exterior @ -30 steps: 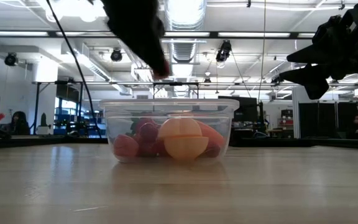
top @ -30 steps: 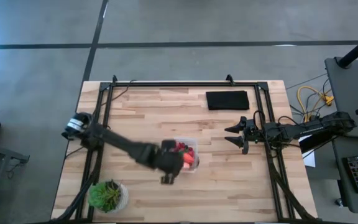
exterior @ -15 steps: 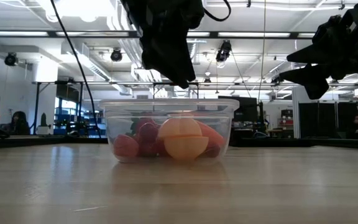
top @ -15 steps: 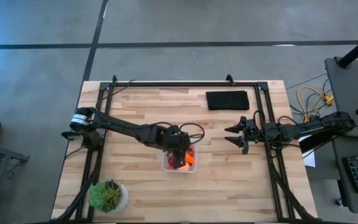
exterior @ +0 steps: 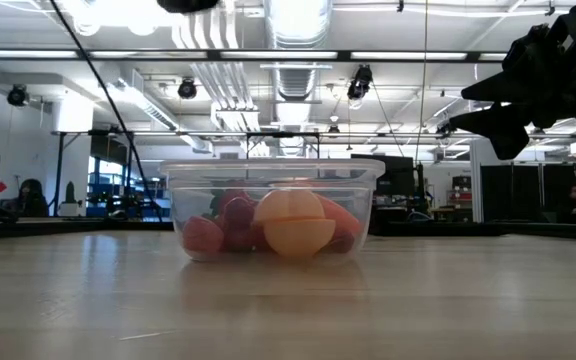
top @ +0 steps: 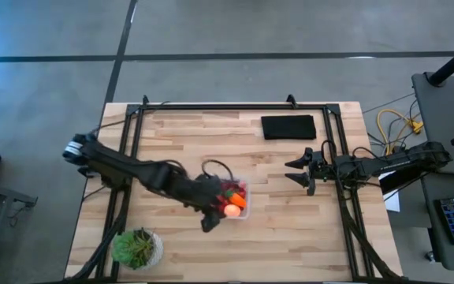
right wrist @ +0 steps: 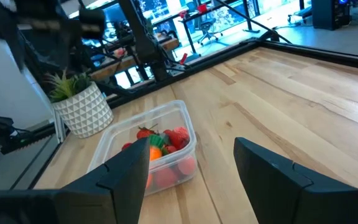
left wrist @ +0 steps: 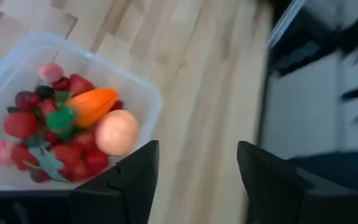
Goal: Pick and placing Produce into tupperware
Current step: Return to Home Position
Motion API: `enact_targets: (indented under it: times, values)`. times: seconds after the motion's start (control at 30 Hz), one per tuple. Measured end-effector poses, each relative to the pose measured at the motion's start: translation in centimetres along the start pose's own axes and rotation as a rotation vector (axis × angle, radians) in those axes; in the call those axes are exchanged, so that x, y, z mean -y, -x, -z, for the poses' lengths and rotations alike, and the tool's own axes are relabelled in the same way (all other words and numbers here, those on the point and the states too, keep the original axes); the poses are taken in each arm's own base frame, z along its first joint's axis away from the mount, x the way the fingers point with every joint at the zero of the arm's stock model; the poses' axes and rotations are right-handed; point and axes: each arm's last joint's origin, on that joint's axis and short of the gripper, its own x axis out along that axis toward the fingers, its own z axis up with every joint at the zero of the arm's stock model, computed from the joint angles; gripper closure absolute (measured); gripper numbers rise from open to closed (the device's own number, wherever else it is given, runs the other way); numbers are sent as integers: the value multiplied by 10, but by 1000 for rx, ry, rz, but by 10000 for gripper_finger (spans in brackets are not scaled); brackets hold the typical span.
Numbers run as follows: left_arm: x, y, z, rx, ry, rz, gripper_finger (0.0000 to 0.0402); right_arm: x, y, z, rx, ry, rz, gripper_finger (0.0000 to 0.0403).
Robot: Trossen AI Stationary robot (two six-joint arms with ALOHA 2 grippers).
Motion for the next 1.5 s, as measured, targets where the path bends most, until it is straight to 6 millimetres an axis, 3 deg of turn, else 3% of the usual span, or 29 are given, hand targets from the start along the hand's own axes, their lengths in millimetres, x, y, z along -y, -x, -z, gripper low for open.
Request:
enact_targets:
  times: [0.13,0.3,0.4,0.53,0.67,0.77,1.1,1.23,1.5]
  values:
    - [9,38,-3,94,86,106,199,0,0,0,0,0,0,177]
    - [24,69,-3,224,-125,234,199,0,0,0,0,0,-1,177]
    - [19,67,4,223,-128,213,199,0,0,0,-1,0,-3,177]
    - [8,40,24,274,-113,257,199,0,0,0,-1,0,-3,177]
    - [-8,14,48,385,-87,433,199,0,0,0,-1,0,-3,177]
    - [-30,11,63,465,-71,502,199,0,0,0,-1,0,-3,177]
    - [-101,77,80,790,-141,387,199,0,0,0,-1,0,-3,177]
    - [-123,96,92,812,-131,296,199,0,0,0,-1,0,-3,177]
    - [-144,118,112,830,-102,147,199,0,0,0,-1,0,-3,177]
